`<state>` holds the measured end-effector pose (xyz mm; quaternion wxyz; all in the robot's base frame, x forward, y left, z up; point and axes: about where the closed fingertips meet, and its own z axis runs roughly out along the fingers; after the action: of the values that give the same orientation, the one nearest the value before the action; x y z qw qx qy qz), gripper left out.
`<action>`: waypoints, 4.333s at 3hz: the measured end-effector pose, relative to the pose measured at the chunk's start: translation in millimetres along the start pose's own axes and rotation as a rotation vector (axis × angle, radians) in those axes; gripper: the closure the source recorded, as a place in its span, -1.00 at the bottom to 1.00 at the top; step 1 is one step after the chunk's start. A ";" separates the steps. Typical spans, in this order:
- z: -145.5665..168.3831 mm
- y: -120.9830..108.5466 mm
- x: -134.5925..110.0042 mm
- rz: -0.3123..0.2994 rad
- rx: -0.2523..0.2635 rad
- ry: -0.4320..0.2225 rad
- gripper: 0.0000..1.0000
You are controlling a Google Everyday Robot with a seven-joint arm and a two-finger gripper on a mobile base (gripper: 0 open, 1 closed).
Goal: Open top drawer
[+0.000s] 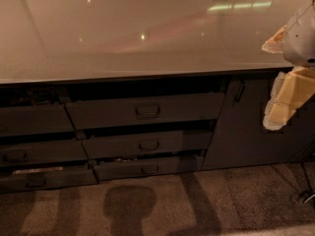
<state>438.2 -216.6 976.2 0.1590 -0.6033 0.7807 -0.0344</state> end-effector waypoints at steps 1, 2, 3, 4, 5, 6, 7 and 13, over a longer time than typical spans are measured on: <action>0.1 0.0 0.0 0.000 0.000 0.000 -1.00; 36.9 -10.4 1.2 0.021 -0.111 -0.035 -1.00; 106.6 -10.2 -30.0 -0.019 -0.279 -0.016 -1.00; 164.1 9.7 -67.5 -0.123 -0.403 0.056 -1.00; 166.8 7.2 -72.7 -0.127 -0.391 0.046 -1.00; 153.3 12.1 -67.8 -0.150 -0.260 0.074 -1.00; 148.8 45.8 -61.0 -0.217 -0.129 0.084 -1.00; 267.3 28.8 23.3 -0.082 -0.322 0.092 -1.00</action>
Offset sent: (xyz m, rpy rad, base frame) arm 0.0607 0.0003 -0.0997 0.2048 0.3460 0.0354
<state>483.7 -194.2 711.1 0.0228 -0.6500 0.7574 0.0570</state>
